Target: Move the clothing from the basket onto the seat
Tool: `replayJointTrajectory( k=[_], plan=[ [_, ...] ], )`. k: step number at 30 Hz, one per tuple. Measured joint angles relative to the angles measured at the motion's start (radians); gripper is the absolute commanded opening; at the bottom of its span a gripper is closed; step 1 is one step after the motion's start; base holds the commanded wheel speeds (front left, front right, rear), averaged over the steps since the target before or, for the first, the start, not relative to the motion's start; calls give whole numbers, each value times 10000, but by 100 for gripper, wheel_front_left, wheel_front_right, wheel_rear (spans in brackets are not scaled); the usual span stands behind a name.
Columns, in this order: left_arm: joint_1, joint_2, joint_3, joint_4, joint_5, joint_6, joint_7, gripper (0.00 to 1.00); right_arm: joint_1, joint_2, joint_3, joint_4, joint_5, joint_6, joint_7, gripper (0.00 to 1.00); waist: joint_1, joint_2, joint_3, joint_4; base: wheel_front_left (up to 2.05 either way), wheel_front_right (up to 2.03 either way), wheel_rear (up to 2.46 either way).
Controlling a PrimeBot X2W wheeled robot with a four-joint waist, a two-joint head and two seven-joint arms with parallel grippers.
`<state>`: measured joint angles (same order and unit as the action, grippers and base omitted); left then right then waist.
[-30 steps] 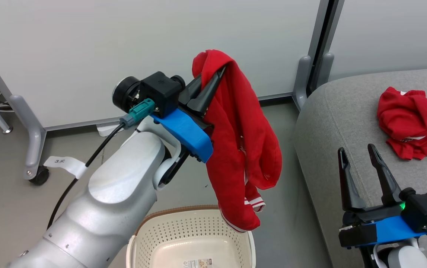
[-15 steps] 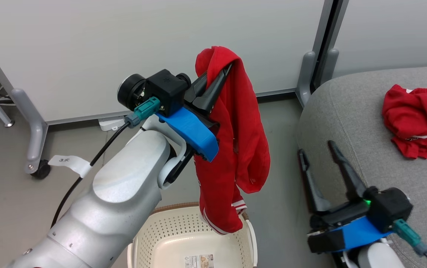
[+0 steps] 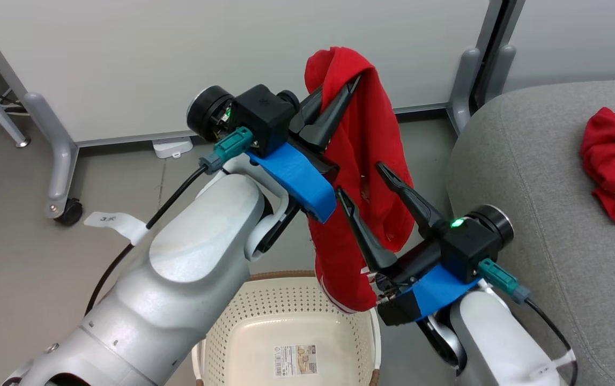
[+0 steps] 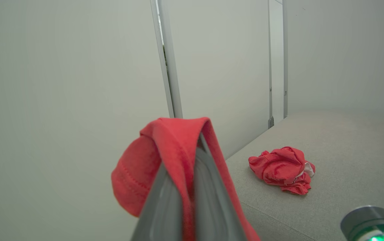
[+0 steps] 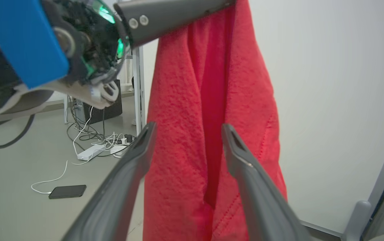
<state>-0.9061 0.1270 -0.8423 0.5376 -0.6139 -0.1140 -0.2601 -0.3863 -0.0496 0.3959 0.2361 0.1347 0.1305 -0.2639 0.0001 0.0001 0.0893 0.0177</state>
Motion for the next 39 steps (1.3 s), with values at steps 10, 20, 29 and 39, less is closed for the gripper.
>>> replayJointTrajectory(
  k=[10, 20, 29, 39],
  plan=[
    [-400, -393, -217, -107, 128, -13, -13, 0, -1685, -2, 560, 2180, 470, 0, -2, 100, 0, 0, 477, 482, 0, 0, 0],
    [-446, -485, -178, -230, 245, -63, -13, 0, -2403, -4, 1229, 3227, 1490, 0, 0, 0, 0, 0, 627, 657, 0, 0, 0],
    [-365, -495, -27, -222, 326, -94, -15, 0, -2406, -4, 1279, 3202, 1576, 0, 0, 0, 0, 0, 560, 590, 0, 0, 0],
    [-262, -504, 52, -161, 424, -100, -15, 0, -2405, -4, 1275, 3066, 1590, 0, 0, 0, -1, 0, 586, 571, 0, 0, 0]
  ],
)
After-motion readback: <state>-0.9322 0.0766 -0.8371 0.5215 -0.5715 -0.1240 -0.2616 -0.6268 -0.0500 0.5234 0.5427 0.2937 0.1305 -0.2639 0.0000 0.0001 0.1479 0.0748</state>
